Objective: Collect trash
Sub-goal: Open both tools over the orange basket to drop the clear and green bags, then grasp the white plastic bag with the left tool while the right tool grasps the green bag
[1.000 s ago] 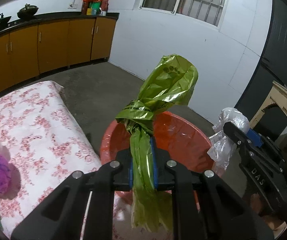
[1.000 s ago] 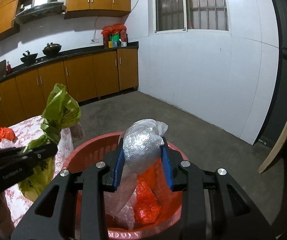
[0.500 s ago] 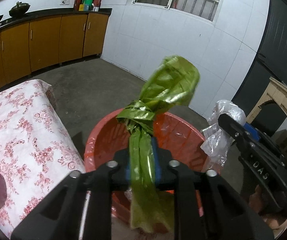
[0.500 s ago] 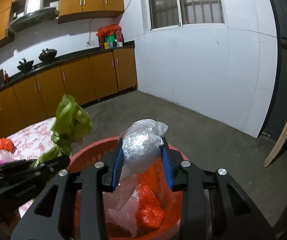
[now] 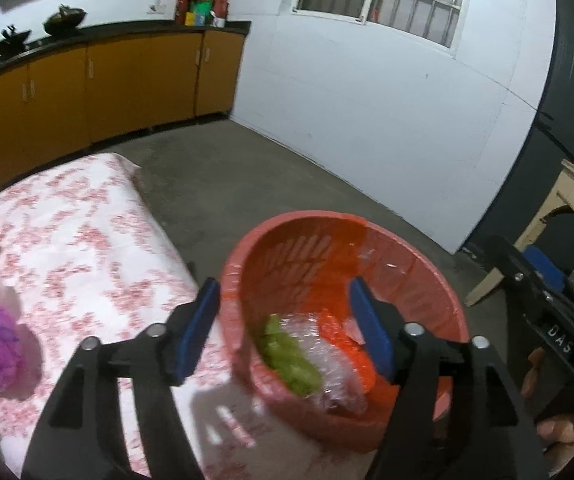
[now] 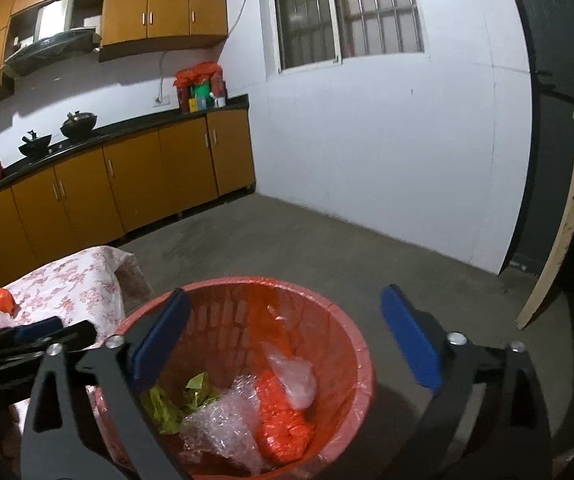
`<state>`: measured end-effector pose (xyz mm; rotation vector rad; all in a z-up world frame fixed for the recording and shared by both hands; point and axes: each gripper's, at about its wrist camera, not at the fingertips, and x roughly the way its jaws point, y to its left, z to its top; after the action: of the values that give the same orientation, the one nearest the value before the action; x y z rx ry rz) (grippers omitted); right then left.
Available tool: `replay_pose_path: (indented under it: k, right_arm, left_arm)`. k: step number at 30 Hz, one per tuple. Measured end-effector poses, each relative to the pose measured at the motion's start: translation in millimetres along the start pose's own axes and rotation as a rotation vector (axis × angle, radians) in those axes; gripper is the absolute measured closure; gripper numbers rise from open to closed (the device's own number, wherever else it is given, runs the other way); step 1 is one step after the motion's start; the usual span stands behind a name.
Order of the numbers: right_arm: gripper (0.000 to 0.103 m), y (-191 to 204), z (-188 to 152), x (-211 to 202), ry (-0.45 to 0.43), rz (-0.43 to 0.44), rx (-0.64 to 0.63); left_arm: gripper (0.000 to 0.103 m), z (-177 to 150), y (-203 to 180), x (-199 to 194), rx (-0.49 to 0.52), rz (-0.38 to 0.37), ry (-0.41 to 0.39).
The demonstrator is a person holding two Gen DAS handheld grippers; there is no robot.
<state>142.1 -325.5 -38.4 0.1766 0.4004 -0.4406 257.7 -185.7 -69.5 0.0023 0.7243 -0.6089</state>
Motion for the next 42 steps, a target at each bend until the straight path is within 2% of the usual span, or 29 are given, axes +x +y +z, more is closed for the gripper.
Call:
replay_pose_path:
  k: [3, 8, 13, 16, 20, 25, 27, 32, 38, 42]
  right_arm:
    - [0.002, 8.7, -1.2, -2.7, -0.005, 0.013, -0.035]
    - [0.002, 30.2, -3.4, -9.6, -0.004, 0.062, -0.082]
    - [0.002, 58.4, -7.3, -14.2, 0.025, 0.156, -0.095]
    - [0.002, 81.9, -12.3, -19.8, 0.033, 0.219, -0.123]
    - [0.002, 116.2, -19.3, -28.1, 0.039, 0.303, -0.177]
    - [0.002, 159.5, -29.4, -38.1, 0.049, 0.393, -0.24]
    - [0.002, 170.4, -32.9, -41.9, 0.05, 0.413, -0.256]
    - [0.002, 189.2, -38.5, -50.0, 0.045, 0.428, -0.316]
    - [0.002, 191.8, -39.4, -49.1, 0.056, 0.417, -0.33]
    - [0.002, 192.9, -40.0, -47.6, 0.062, 0.411, -0.339]
  left_arm:
    - [0.027, -5.3, 6.8, -16.7, 0.006, 0.041, -0.023]
    - [0.027, -15.2, 23.0, -48.9, 0.01, 0.123, -0.059]
    - [0.026, -28.5, 53.5, -93.0, 0.014, 0.257, -0.116]
    - [0.026, -39.3, 84.2, -121.5, -0.04, 0.339, -0.136]
    - [0.026, -58.9, 137.1, -165.9, -0.125, 0.487, -0.168]
    - [0.027, -77.3, 194.9, -195.8, -0.235, 0.603, -0.157]
    - [0.03, -84.1, 216.3, -200.0, -0.289, 0.618, -0.139]
    - [0.041, -98.3, 251.2, -190.3, -0.372, 0.575, -0.071]
    - [0.042, -103.2, 252.1, -166.6, -0.379, 0.522, -0.026]
    - [0.047, -105.1, 256.0, -145.3, -0.383, 0.509, 0.035]
